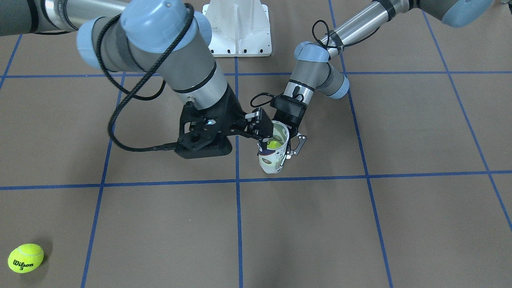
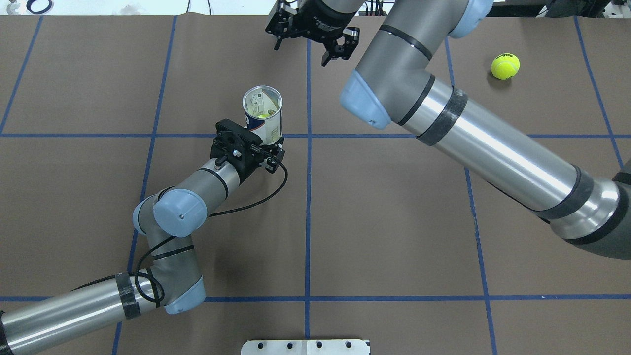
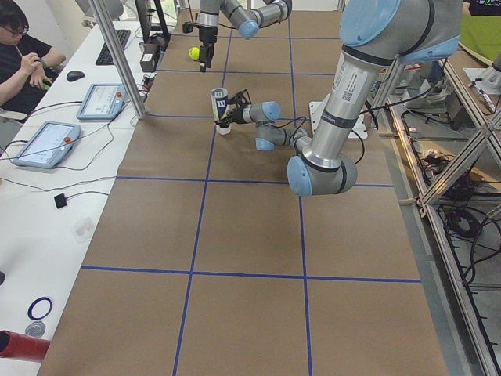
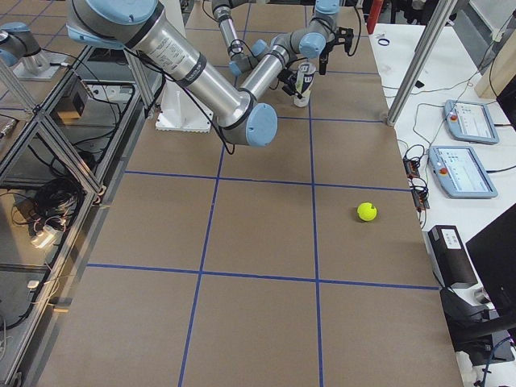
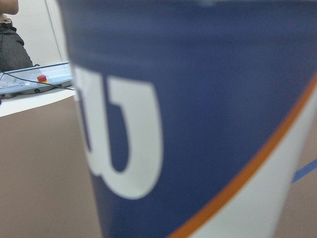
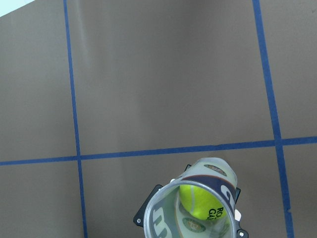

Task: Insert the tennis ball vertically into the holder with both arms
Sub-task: 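Raise the open right gripper and move it toward the second yellow ball, then lower the right gripper and grasp the second yellow ball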

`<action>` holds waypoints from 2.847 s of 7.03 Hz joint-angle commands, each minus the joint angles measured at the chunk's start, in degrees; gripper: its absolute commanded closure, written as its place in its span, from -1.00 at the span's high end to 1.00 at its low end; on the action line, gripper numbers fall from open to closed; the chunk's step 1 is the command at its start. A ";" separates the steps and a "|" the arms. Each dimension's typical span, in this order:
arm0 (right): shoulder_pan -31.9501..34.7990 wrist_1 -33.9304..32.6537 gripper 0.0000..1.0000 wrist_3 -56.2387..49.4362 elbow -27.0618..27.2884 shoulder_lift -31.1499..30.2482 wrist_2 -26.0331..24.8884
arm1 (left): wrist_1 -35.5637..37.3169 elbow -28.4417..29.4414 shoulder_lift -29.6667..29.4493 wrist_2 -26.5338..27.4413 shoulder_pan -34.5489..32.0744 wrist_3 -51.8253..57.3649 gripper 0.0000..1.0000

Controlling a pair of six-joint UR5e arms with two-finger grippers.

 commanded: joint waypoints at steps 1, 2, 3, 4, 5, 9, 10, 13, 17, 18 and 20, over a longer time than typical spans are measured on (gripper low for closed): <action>7.73 -0.30 0.98 -15.74 -0.38 -7.51 0.06 | 0.03 -0.17 -0.09 -0.04 0.00 0.00 0.47; 10.38 -0.47 0.98 -23.49 -0.56 -11.11 0.06 | 0.03 -0.17 -0.09 -0.04 -0.09 0.00 0.47; 12.93 -0.39 0.98 -31.66 -1.78 -14.46 -0.03 | 0.03 -0.17 -0.09 -0.04 -0.09 0.00 0.47; 16.34 -0.39 0.98 -41.14 -4.75 -16.32 0.05 | 0.03 -0.26 0.00 -0.13 -0.35 0.00 0.47; 17.77 0.40 0.99 -51.06 -9.22 -18.60 -0.38 | 0.03 -0.26 -0.09 -0.13 -0.35 0.00 0.47; 17.61 12.15 0.99 -56.35 -23.02 -18.27 -7.06 | 0.12 -0.26 -0.09 -0.13 -0.61 0.00 0.47; 16.48 12.44 0.99 -56.35 -23.23 -18.18 -7.85 | 0.12 -0.26 -0.09 -0.13 -0.61 0.00 0.47; 13.31 13.05 0.99 -56.26 -25.51 -18.53 -11.97 | 0.03 -0.26 -0.09 -0.13 -0.70 1.13 0.47; 12.69 17.01 0.99 -56.26 -29.82 -18.01 -12.77 | 0.03 -0.26 -0.18 -0.13 -0.70 1.23 0.52; 12.69 17.01 0.99 -56.26 -30.61 -16.88 -12.78 | 0.03 -0.26 -0.09 -0.13 -0.79 1.23 0.52; 12.69 17.01 -0.16 -56.17 -31.50 -16.08 -12.69 | 0.03 -0.26 -0.09 -0.13 -0.79 1.23 0.53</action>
